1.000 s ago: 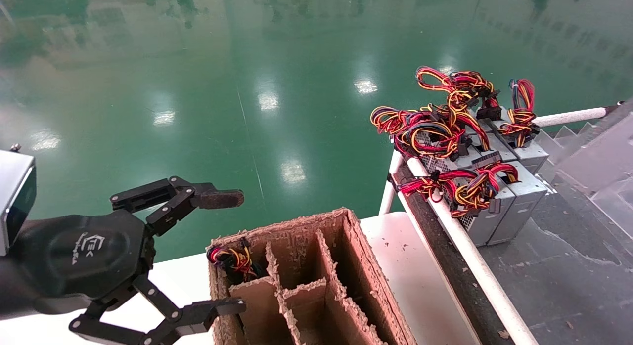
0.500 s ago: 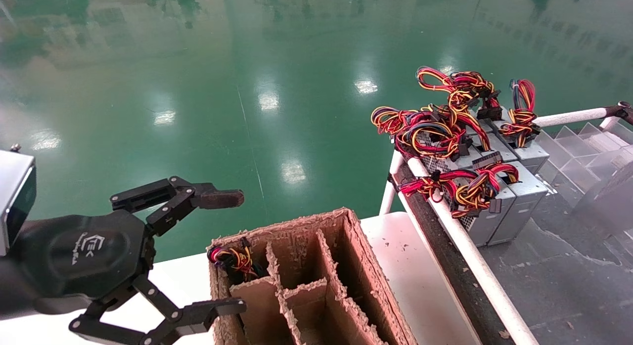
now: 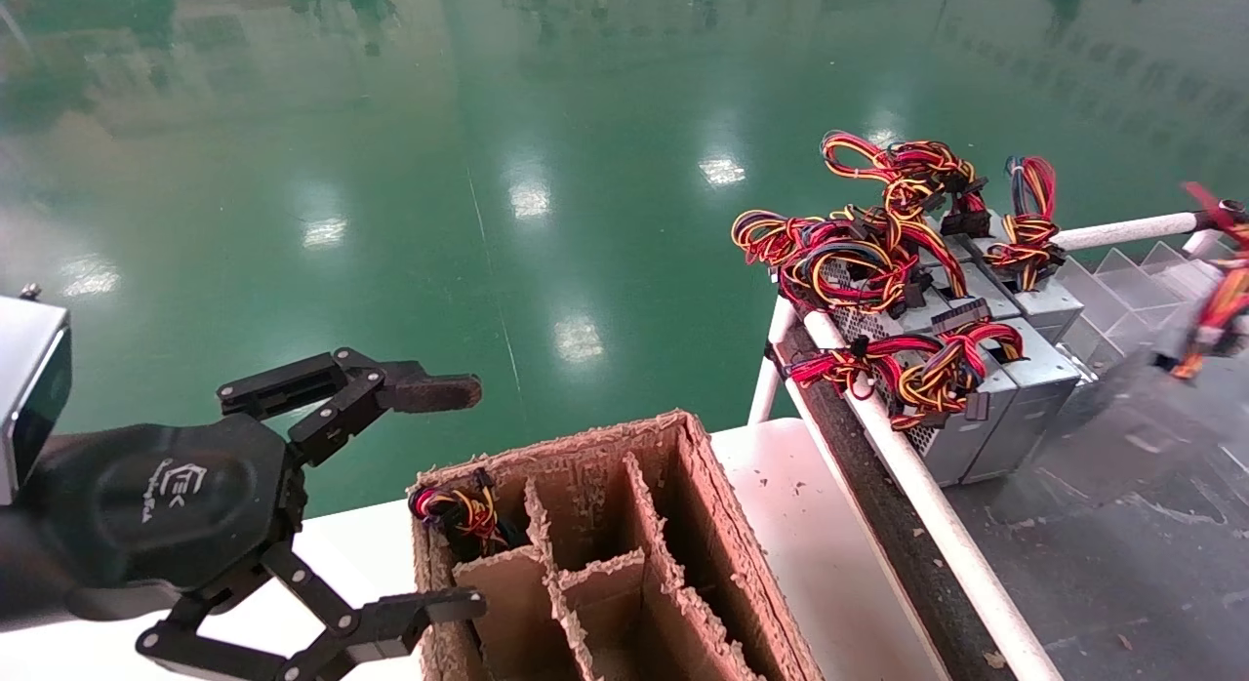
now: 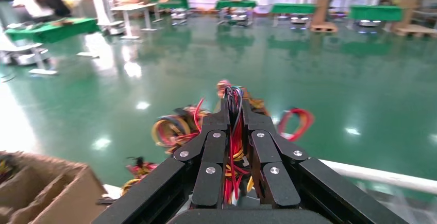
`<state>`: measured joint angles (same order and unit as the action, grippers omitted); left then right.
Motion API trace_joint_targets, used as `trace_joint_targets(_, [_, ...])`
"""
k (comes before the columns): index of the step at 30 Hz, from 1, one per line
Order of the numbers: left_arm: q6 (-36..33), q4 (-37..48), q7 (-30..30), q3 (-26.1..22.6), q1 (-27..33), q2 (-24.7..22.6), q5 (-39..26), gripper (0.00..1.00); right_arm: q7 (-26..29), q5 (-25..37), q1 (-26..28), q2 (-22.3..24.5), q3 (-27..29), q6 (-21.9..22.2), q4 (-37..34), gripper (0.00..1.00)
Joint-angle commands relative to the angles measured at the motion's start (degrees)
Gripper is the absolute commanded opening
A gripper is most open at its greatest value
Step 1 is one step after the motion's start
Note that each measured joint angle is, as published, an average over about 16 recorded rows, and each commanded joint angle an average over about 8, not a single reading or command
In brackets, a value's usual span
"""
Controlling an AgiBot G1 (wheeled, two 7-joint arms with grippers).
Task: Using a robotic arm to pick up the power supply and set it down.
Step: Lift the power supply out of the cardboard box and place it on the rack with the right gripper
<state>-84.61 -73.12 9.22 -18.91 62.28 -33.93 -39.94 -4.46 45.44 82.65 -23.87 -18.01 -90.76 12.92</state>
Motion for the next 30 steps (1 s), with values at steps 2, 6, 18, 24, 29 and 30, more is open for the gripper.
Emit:
trace_joint_targets(2, [0.0, 0.0, 0.0, 0.0, 0.0, 0.0, 0.0, 1.0, -0.4, -0.3, -0.5, -1.1, -0.5, 0.1, 1.6, 0.0])
trace_joint_targets(6, [0.0, 0.0, 0.0, 0.0, 0.0, 0.0, 0.0, 1.0, -1.2, 0.4, 0.2, -2.0, -1.4, 0.7, 1.9, 0.0])
trace_joint_targets(18, [0.0, 0.0, 0.0, 0.0, 0.0, 0.0, 0.0, 1.0, -2.2, 2.7, 4.4, -3.2, -3.2, 1.4, -2.0, 0.0])
trace_joint_targets(24, [0.0, 0.0, 0.0, 0.0, 0.0, 0.0, 0.0, 1.0, -2.8, 3.3, 5.5, -3.3, -3.7, 1.3, -4.1, 0.0])
trace_joint_targets(29, [0.0, 0.0, 0.0, 0.0, 0.0, 0.0, 0.0, 1.0, -3.4, 3.7, 6.2, -3.7, -4.1, 1.4, -5.3, 0.0])
trace_joint_targets(30, [0.0, 0.0, 0.0, 0.0, 0.0, 0.0, 0.0, 1.0, -3.5, 3.8, 6.4, -3.8, -4.2, 1.5, -5.4, 0.0])
